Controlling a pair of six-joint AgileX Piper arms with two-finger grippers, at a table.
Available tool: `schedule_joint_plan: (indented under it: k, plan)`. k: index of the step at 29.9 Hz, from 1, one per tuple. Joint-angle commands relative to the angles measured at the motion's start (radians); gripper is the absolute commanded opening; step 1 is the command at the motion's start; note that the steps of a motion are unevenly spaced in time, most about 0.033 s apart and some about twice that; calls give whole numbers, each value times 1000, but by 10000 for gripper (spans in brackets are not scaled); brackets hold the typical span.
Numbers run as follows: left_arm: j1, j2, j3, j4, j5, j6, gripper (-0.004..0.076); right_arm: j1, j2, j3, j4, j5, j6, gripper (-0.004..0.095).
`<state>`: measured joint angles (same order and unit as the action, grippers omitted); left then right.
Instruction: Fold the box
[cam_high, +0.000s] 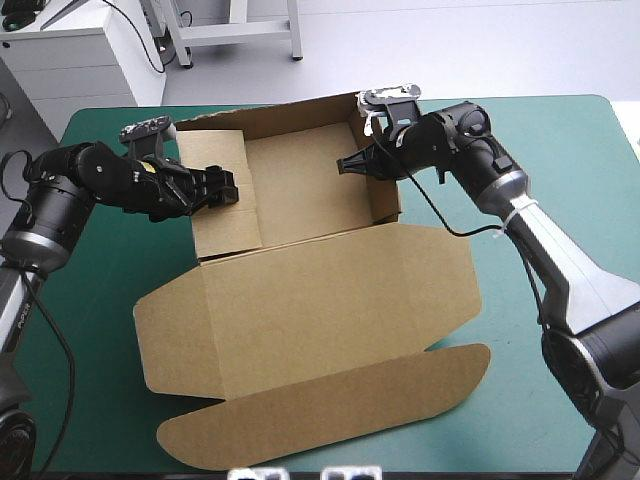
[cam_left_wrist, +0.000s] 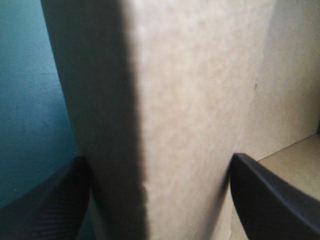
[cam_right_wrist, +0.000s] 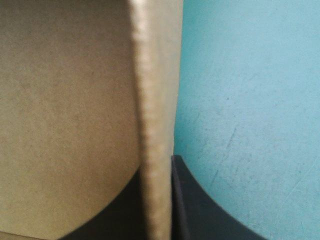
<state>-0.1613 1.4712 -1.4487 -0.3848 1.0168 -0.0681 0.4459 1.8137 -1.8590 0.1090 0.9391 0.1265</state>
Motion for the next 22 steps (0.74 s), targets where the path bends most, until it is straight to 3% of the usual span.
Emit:
schedule_joint_plan:
  k: [1,9,22]
  plan:
    - [-5,-22,-25,25,-52,-15,468,16,-69,-36,131,-65,-5,-16]
    - [-5,-22,-25,14,-25,-16,15,16,-33,-36,63,-17,26,-16]
    - [-5,-22,-25,11,-2,-16,-8,16,34,-36,61,-17,28,-16]
